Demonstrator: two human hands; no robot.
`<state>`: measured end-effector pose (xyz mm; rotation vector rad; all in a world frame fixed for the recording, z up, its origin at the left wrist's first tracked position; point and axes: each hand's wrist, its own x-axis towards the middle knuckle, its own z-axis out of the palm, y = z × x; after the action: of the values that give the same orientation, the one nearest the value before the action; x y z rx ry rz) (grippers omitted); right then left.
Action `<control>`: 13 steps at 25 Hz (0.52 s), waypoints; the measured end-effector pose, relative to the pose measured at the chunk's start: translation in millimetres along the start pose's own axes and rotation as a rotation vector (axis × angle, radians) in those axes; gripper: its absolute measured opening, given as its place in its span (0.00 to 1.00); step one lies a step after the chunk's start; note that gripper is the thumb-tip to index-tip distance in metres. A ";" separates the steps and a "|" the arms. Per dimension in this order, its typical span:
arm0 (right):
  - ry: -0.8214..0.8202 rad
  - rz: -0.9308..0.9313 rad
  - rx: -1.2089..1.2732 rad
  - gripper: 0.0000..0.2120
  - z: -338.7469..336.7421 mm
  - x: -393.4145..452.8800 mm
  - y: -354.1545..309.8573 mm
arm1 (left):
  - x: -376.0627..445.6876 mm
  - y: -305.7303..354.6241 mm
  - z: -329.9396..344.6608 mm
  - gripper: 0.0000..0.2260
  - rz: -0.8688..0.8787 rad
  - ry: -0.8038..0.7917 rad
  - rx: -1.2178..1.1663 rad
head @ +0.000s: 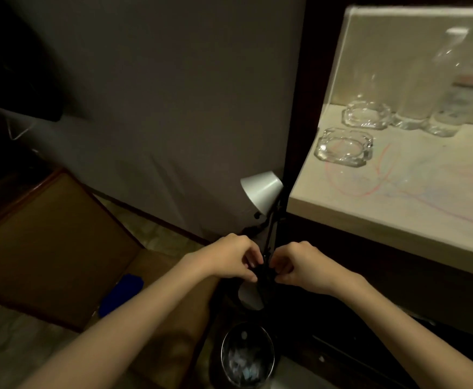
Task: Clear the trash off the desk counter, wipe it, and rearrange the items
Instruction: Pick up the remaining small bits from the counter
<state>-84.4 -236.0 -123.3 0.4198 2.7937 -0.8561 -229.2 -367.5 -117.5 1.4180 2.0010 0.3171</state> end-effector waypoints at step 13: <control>0.271 0.104 -0.055 0.11 -120.5 -122.1 28.7 | 39.7 163.0 -56.0 0.15 0.279 -0.001 0.150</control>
<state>28.2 -170.4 -8.1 0.7150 2.9979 -0.7469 -150.4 -259.3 -1.8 1.7963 1.8583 0.2910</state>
